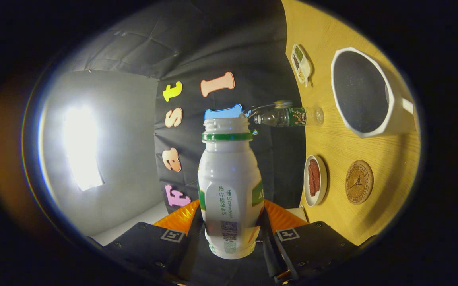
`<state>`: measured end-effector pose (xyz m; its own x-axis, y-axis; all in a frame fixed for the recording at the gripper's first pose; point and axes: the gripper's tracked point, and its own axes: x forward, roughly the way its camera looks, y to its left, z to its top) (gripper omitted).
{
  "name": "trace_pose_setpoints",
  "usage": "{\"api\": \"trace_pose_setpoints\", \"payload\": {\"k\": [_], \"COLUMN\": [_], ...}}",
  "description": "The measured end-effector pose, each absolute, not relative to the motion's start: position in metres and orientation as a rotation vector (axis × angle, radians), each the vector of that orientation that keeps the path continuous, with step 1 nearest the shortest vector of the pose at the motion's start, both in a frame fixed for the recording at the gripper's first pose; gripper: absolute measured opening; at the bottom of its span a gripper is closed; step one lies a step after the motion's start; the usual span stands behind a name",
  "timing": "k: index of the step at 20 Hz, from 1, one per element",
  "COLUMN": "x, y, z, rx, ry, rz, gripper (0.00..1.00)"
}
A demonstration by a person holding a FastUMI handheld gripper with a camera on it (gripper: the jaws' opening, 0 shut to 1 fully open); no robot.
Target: Take the bottle from table, then pour the juice into the cup, finally place the bottle on the coaster
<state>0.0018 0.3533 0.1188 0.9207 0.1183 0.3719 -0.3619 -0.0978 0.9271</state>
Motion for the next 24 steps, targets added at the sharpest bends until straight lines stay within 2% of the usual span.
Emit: {"api": "trace_pose_setpoints", "payload": {"k": [24], "x": [-0.0036], "y": [0.3481], "z": [0.1243], "rx": [1.677], "ry": [-0.209], "rz": [0.423], "gripper": [0.69]}}
